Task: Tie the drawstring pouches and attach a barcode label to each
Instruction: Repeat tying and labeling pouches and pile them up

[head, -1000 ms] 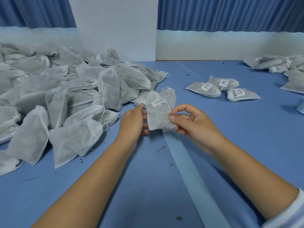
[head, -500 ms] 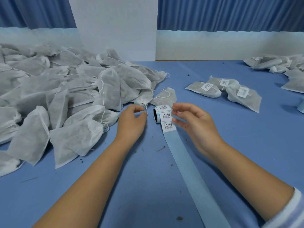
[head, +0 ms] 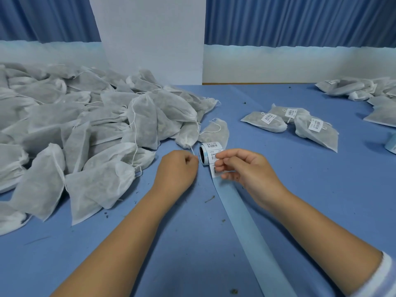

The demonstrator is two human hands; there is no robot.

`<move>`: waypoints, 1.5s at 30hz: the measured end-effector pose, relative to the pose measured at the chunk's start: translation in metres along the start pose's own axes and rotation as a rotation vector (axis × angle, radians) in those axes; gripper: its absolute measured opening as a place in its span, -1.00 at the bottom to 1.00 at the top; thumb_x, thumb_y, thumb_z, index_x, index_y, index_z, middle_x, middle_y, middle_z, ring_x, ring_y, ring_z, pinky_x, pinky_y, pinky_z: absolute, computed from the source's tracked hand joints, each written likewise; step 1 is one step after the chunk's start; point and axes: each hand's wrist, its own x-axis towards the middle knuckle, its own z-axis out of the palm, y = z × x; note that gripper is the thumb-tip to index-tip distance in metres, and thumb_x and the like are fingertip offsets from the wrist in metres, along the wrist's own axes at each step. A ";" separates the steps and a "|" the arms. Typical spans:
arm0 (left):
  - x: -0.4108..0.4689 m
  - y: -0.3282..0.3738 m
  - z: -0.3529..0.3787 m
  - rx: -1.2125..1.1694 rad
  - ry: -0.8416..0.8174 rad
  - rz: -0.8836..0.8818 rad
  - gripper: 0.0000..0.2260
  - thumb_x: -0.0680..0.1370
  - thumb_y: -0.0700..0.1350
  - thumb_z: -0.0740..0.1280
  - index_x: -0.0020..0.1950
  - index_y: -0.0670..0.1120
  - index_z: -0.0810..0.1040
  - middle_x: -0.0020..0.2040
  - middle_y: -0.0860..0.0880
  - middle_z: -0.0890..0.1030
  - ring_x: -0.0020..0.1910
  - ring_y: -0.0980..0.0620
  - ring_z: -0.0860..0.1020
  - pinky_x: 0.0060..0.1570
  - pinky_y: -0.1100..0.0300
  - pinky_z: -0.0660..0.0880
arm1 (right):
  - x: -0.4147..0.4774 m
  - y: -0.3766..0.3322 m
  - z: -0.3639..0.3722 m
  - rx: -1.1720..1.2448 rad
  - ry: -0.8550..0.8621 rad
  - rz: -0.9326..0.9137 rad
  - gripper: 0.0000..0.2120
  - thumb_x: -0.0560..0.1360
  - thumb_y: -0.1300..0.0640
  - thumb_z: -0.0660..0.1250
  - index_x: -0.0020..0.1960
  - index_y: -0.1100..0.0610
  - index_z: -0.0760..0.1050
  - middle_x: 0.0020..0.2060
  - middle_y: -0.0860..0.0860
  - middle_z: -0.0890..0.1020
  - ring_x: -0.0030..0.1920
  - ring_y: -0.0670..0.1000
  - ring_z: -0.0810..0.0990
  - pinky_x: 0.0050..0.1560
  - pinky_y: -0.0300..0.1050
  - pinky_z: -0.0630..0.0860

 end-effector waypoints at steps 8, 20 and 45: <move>-0.026 0.025 -0.008 0.158 0.057 0.529 -0.71 0.49 0.07 0.20 -0.19 -0.11 0.58 -0.26 0.05 0.56 -0.25 -0.01 0.52 -0.27 0.08 0.44 | -0.001 -0.002 0.001 -0.075 -0.041 0.028 -0.76 0.57 0.14 0.33 -0.21 0.21 0.67 -0.32 0.13 0.64 -0.42 -0.04 0.55 -0.43 -0.26 0.51; -0.025 0.023 -0.010 0.000 0.148 0.692 -0.76 0.52 -0.01 0.23 0.04 -0.07 0.62 0.03 0.06 0.56 -0.14 0.07 0.54 -0.23 0.09 0.53 | 0.003 -0.010 -0.008 0.314 -0.152 0.171 -0.85 0.57 0.24 0.23 -0.14 0.21 0.52 -0.20 0.16 0.66 -0.20 0.06 0.65 -0.12 -0.10 0.62; -0.018 0.027 -0.037 -0.713 -0.364 0.199 -0.75 0.59 -0.30 0.28 0.00 -0.07 0.73 -0.11 -0.16 0.73 -0.03 0.15 0.63 0.02 0.40 0.50 | -0.009 -0.003 0.000 -0.310 0.026 -0.366 -0.83 0.52 0.17 0.40 -0.13 -0.06 0.70 -0.48 0.08 0.43 -0.41 0.08 0.32 -0.39 -0.19 0.33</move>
